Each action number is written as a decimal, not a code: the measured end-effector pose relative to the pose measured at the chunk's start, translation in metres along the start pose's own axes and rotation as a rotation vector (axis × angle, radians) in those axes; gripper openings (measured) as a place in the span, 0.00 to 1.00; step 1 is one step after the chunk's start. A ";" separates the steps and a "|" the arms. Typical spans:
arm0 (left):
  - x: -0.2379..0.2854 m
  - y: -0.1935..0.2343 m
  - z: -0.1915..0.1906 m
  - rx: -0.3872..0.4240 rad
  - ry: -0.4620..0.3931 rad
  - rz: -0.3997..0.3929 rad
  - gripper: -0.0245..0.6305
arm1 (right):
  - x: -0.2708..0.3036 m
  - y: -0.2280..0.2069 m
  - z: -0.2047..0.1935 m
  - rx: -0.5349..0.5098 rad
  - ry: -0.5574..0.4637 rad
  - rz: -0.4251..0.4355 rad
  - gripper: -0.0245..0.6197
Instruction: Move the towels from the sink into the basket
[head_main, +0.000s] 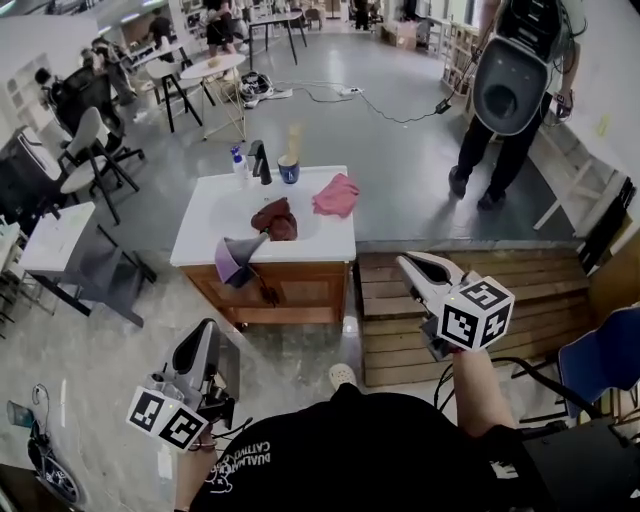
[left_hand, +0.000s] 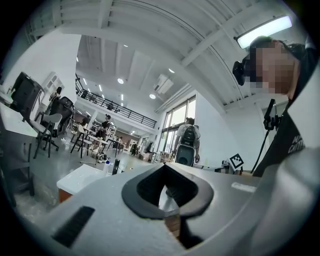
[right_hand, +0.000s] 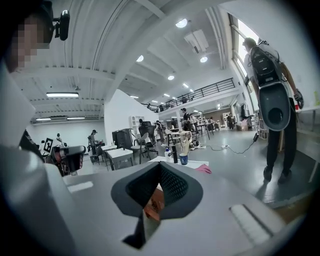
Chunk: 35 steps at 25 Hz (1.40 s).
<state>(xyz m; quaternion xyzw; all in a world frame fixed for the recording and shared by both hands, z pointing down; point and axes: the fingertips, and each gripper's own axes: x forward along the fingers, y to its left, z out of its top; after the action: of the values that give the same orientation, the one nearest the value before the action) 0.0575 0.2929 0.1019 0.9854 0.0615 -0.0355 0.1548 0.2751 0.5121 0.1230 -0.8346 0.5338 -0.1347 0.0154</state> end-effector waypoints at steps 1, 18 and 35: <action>0.011 0.006 0.001 -0.004 -0.003 0.000 0.04 | 0.010 -0.007 0.003 -0.010 0.005 0.006 0.05; 0.186 0.070 0.022 0.042 -0.039 -0.020 0.04 | 0.143 -0.138 0.067 -0.067 -0.011 0.047 0.05; 0.262 0.116 -0.010 0.002 -0.022 0.054 0.04 | 0.231 -0.201 0.043 -0.037 0.077 0.121 0.05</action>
<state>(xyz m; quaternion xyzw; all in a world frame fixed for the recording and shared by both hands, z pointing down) 0.3327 0.2155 0.1226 0.9864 0.0332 -0.0422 0.1553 0.5547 0.3869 0.1633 -0.7951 0.5860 -0.1558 -0.0125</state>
